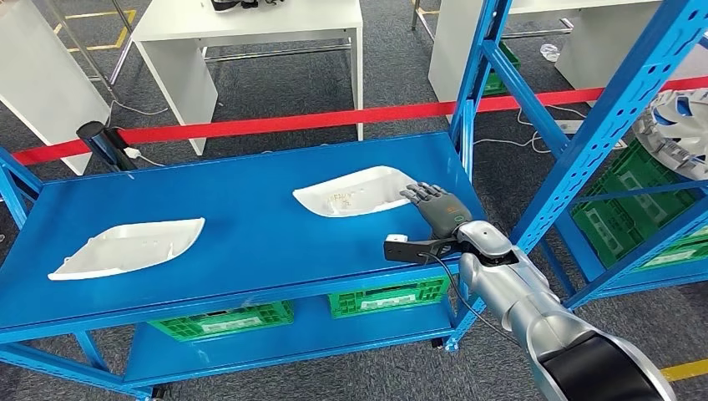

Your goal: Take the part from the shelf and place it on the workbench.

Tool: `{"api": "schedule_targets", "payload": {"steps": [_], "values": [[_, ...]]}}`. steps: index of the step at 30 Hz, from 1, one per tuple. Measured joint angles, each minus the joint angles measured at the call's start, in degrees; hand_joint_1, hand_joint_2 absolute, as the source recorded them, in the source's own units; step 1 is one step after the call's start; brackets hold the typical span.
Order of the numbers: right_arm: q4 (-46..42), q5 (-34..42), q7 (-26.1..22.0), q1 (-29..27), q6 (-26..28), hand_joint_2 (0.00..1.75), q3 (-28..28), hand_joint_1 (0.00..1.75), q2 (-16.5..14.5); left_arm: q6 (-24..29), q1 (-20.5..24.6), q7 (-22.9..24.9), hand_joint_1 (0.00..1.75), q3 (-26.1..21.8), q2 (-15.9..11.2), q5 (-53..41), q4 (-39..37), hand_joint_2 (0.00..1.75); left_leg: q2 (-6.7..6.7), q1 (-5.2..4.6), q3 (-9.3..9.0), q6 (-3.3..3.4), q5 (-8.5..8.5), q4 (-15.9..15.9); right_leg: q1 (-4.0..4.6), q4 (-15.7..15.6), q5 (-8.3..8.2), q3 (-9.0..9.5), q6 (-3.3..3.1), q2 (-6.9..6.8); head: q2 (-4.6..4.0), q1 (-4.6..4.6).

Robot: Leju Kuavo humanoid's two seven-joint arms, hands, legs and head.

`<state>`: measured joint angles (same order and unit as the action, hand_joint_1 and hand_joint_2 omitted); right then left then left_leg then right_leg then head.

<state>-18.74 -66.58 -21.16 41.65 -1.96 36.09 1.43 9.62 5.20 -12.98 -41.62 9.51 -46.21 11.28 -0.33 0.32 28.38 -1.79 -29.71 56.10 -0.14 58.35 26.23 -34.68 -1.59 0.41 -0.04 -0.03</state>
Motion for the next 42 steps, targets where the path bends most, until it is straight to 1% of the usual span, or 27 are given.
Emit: {"api": "schedule_targets", "payload": {"steps": [6,18,19,20,21,23,25,26,27,29,30,33,34,35,41,42], "values": [[0.2,-0.7,1.3,0.0,0.8,1.75,0.0,0.0,0.1,0.0,-0.2,-0.3,0.0,-0.1,0.1,0.1,0.0,0.0,0.0,0.0,-0.01,0.0,0.0,0.0,0.0,0.0,0.0,0.01,0.0,0.01,0.0,0.01],[0.2,-0.8,1.1,0.4,2.1,1.75,0.0,0.0,0.1,0.5,-0.2,-1.7,0.0,-0.9,0.3,0.1,0.0,0.0,0.02,0.0,-0.11,0.04,-0.03,0.0,0.0,0.0,-0.01,0.28,0.05,0.0,0.0,0.01],[0.2,-0.9,1.1,0.4,2.1,1.75,0.0,0.04,0.1,0.6,-0.2,-1.7,0.0,-0.9,0.3,0.1,0.0,0.0,0.02,0.0,-0.11,0.04,-0.03,0.0,0.0,0.0,-0.02,0.29,0.06,0.0,0.0,0.01],[0.2,-1.0,1.0,0.4,2.2,1.75,0.0,0.16,0.1,0.7,-0.2,-1.8,0.0,-0.9,0.3,0.0,0.0,0.0,0.02,0.0,-0.12,0.04,-0.03,0.0,0.0,0.0,-0.02,0.29,0.06,0.0,0.0,0.01],[0.2,-1.1,1.0,0.4,2.2,1.75,0.0,0.31,0.1,0.7,-0.2,-1.8,0.0,-0.9,0.3,0.0,0.0,0.0,0.02,0.0,-0.12,0.04,-0.03,0.0,0.0,0.0,-0.02,0.29,0.06,0.0,0.0,0.01],[0.2,-1.1,0.8,0.4,2.1,1.75,0.0,1.01,0.1,0.7,-0.2,-1.8,0.0,-0.9,0.4,-0.1,0.0,0.0,0.02,0.0,-0.15,0.04,-0.02,0.0,-0.01,0.0,-0.02,0.29,0.06,0.0,0.0,0.01],[0.2,-1.1,0.5,0.4,2.1,1.75,0.0,1.56,0.1,0.7,-0.2,-1.8,0.0,-1.0,0.4,-0.2,0.0,0.0,0.02,-0.01,-0.2,0.04,-0.02,0.0,-0.01,0.0,-0.02,0.28,0.07,0.0,0.0,0.01],[0.2,-1.1,0.4,0.4,2.1,1.75,0.0,1.64,0.1,0.7,-0.2,-1.8,0.0,-1.0,0.4,-0.3,0.0,0.0,0.02,-0.01,-0.21,0.04,-0.02,0.0,-0.01,0.0,-0.02,0.28,0.07,0.0,0.0,0.01],[0.2,-1.1,0.3,0.4,2.0,1.75,0.0,1.65,0.1,0.7,-0.2,-1.8,0.0,-1.0,0.4,-0.3,0.0,0.0,0.02,-0.01,-0.21,0.04,-0.02,0.0,-0.01,0.0,-0.02,0.28,0.07,0.0,0.0,0.01],[0.2,-1.0,0.2,0.4,2.0,1.75,0.0,1.62,0.1,0.7,-0.2,-1.9,0.0,-0.9,0.5,-0.4,0.0,0.0,0.02,-0.01,-0.21,0.04,-0.03,0.0,-0.01,0.0,-0.02,0.28,0.07,0.0,0.0,0.01],[0.2,-1.1,0.2,0.4,2.0,1.75,0.0,1.46,0.1,0.7,-0.2,-1.9,0.0,-1.0,0.5,-0.5,0.0,0.0,0.02,-0.01,-0.2,0.04,-0.03,0.0,-0.01,0.0,-0.02,0.28,0.07,0.0,0.0,0.01],[0.2,-1.1,0.2,0.4,2.0,1.75,0.0,0.29,0.1,0.7,-0.2,-2.0,0.0,-0.9,0.6,-0.6,0.0,0.0,0.01,-0.01,-0.19,0.05,-0.03,0.0,-0.01,0.0,-0.02,0.27,0.07,-0.01,0.0,0.01],[0.2,-1.0,0.2,0.4,2.1,1.75,0.0,0.04,0.1,0.7,-0.2,-2.0,0.0,-0.9,0.6,-0.6,0.0,0.0,0.01,-0.01,-0.19,0.05,-0.04,0.0,-0.01,0.0,-0.01,0.27,0.07,-0.01,0.0,0.01],[0.2,-1.0,0.2,0.4,2.3,1.75,0.0,0.0,0.1,0.7,-0.2,-2.0,0.0,-0.9,0.6,-0.6,0.0,0.0,0.01,-0.01,-0.19,0.05,-0.04,0.0,-0.01,0.0,-0.01,0.27,0.07,-0.01,0.0,0.01],[0.2,-0.6,0.3,0.5,4.4,1.75,0.0,0.0,0.1,1.1,-0.2,-2.2,0.0,-1.2,0.7,-0.7,0.0,0.0,0.02,-0.01,-0.19,0.05,-0.04,0.0,-0.02,0.0,-0.02,0.28,0.07,-0.01,0.0,0.01],[0.2,-0.6,0.4,0.5,4.4,1.31,0.0,0.0,0.1,1.2,-0.2,-2.3,0.0,-1.3,0.7,-0.7,0.0,0.44,0.02,-0.01,-0.19,0.05,-0.04,0.0,-0.02,0.0,-0.02,0.28,0.07,-0.01,0.0,0.01]]}}
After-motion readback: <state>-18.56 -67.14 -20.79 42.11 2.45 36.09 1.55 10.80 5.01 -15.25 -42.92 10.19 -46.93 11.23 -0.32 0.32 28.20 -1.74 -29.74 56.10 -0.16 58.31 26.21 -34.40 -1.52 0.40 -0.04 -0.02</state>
